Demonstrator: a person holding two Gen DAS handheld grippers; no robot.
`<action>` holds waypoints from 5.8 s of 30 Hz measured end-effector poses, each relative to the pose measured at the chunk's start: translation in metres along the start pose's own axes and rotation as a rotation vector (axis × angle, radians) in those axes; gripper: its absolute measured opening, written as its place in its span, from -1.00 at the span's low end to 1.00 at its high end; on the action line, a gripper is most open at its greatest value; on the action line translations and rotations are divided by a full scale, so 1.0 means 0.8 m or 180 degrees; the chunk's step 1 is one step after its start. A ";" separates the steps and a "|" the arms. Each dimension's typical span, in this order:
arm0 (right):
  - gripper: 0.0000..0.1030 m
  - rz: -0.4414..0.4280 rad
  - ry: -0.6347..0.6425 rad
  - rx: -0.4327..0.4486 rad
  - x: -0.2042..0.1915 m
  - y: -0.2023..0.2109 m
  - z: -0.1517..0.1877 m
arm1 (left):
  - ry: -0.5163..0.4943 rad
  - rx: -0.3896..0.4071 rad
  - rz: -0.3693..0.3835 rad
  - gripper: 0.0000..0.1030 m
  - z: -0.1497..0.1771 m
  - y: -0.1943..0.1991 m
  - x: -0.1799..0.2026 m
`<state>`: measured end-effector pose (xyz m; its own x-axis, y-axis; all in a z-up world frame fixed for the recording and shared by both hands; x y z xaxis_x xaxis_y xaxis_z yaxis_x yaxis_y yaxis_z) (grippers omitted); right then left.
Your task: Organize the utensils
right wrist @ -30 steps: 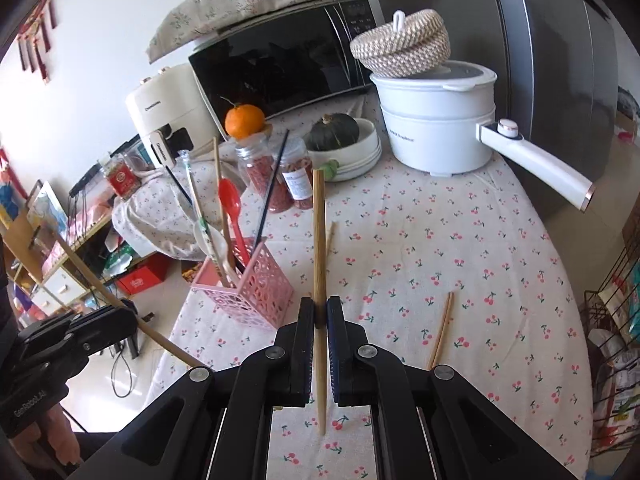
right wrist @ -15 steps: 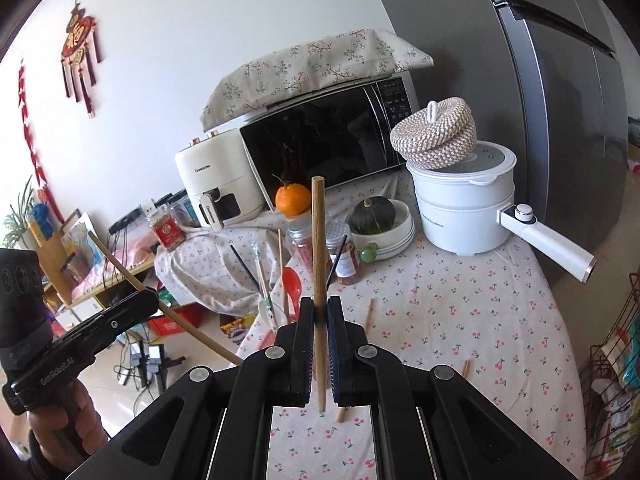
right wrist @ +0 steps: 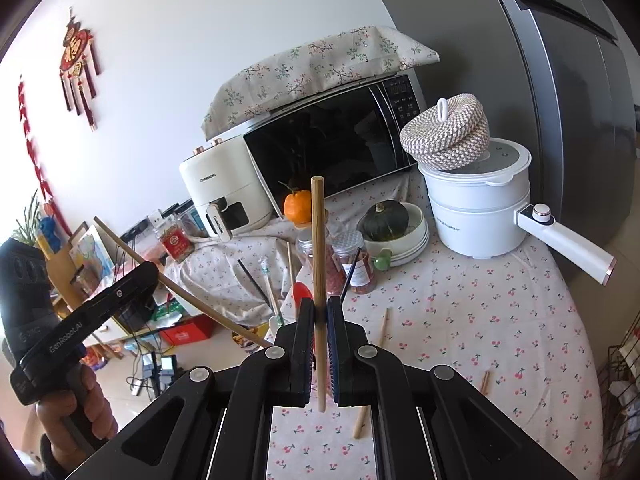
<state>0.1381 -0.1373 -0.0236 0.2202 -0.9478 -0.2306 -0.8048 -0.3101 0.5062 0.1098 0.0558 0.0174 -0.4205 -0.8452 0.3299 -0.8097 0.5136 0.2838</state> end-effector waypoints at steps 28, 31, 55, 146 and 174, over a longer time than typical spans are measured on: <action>-0.87 0.0004 -0.0066 0.0068 -0.014 -0.024 -0.003 | 0.0325 -0.0727 -0.0232 0.30 0.060 -0.082 -0.059; -0.87 -0.0021 -0.0106 0.0154 -0.021 -0.024 -0.010 | 0.0330 -0.0776 -0.0211 0.59 0.066 -0.072 -0.055; -0.86 0.0339 0.0305 0.0304 -0.066 -0.100 0.004 | 0.0554 -0.1313 -0.0443 0.80 0.137 -0.032 -0.092; -0.87 0.0831 0.0535 -0.1466 0.077 -0.183 0.135 | 0.0201 -0.1448 -0.0166 0.99 0.183 -0.060 -0.012; -0.87 0.1027 -0.0242 -0.1398 0.219 -0.039 0.125 | 0.0407 -0.2600 0.0036 0.05 0.253 -0.248 0.110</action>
<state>0.1466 -0.2864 -0.1631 -0.0533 -0.9969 -0.0575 -0.5155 -0.0219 0.8566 0.1507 -0.1502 -0.1921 -0.3373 -0.8412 0.4226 -0.2324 0.5094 0.8286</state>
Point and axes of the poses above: each gripper's, at about its wrist camera, not at the fingertips, and y roughly against the way its jaws point, x to its right, z to its underside, the point moved 6 cm from there along -y, roughly the way its jaws point, and after that the axes turned 14 degrees about z, right-handed, at the moved point
